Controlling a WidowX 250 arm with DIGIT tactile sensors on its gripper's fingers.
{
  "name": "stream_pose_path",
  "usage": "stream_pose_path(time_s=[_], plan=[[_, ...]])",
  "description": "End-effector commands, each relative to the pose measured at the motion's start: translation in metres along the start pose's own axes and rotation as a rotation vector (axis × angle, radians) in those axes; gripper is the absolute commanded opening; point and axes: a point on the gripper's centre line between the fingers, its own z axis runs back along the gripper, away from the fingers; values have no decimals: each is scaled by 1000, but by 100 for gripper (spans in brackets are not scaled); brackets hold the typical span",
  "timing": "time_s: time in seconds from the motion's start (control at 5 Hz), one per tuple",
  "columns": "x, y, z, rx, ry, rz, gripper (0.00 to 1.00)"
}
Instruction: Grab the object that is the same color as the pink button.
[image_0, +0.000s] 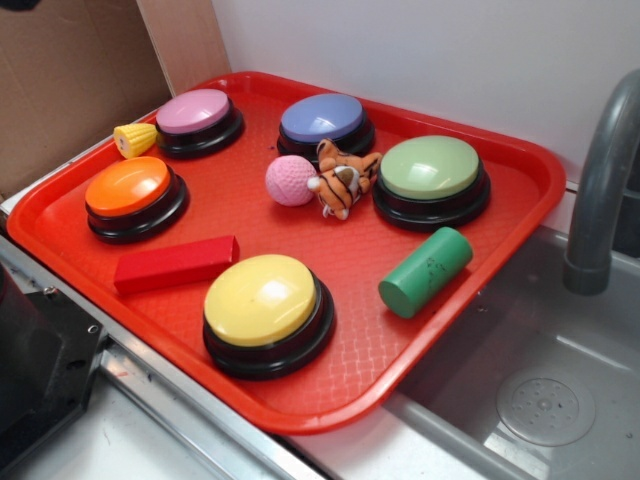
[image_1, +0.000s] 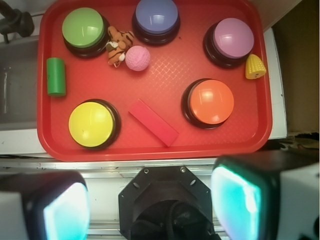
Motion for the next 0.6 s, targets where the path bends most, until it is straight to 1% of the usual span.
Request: stream_pose_path(time_s=[0.0,0.2,0.4], plan=[[0,0,0,0,0,0,100],[16,0,-8,39,17,-100,100],[32,1,-20,40,3,-217,100]])
